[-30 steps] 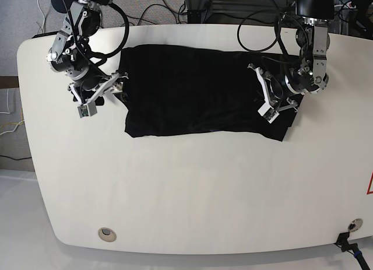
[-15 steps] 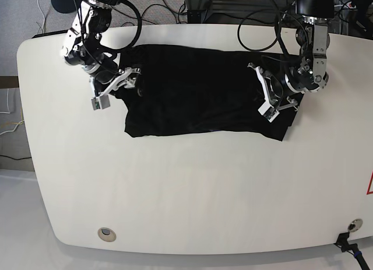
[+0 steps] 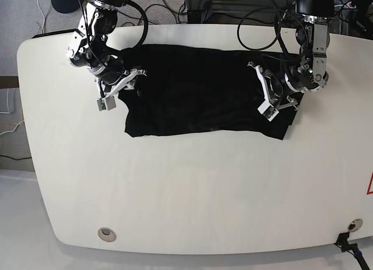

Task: Fold the T-shirt properly
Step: 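Grasp both ends of the folded shirt with both grippers, then fold the shirt ends inward with both grippers toward each other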

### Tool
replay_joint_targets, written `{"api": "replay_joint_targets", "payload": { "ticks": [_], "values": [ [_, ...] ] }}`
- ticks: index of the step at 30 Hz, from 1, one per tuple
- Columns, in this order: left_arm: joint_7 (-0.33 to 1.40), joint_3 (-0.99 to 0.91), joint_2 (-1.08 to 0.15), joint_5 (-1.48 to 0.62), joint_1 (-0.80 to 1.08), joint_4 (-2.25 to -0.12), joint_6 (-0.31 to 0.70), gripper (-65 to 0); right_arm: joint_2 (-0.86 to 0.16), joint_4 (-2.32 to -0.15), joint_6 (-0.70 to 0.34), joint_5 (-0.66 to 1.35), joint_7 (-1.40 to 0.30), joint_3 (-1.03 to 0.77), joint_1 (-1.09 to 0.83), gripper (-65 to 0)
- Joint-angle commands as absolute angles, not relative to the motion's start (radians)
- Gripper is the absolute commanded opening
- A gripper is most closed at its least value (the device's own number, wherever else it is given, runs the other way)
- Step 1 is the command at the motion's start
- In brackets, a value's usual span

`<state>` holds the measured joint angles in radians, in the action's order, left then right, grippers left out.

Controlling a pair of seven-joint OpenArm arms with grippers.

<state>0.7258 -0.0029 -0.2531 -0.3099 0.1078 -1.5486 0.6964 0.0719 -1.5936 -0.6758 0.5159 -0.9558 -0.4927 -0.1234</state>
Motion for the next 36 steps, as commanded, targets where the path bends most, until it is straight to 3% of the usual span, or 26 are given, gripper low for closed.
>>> {"api": "replay_joint_targets", "payload": {
  "ticks": [1, 5, 21, 29, 36],
  "values": [
    [0.728, -0.004, -0.257, -0.312, 0.101, -1.567, 0.698, -65.0, 0.07, -1.607, -0.674, 0.529, -0.944, -0.467, -0.113, -45.9],
    [0.728, 0.001, -0.252, -0.312, 0.101, -1.567, 0.698, -65.0, 0.07, -1.612, -0.608, 0.529, -0.944, -0.463, -0.113, -65.0],
    [0.776, 0.015, -0.065, -0.308, 0.09, -1.563, 0.698, -65.0, 0.048, -1.876, -0.605, 0.539, -1.027, -0.463, -0.13, -65.0],
    [0.86, -0.077, -0.096, -0.312, 0.096, -1.836, 0.698, -65.0, 0.064, -1.936, -0.602, 0.618, -1.059, -0.461, -0.145, -65.0],
    [0.928, -0.194, -0.185, -0.314, 0.145, -1.863, 0.698, -65.0, 0.064, -1.934, -0.602, 0.619, -1.059, -0.427, -0.15, -65.0]
  ]
}}
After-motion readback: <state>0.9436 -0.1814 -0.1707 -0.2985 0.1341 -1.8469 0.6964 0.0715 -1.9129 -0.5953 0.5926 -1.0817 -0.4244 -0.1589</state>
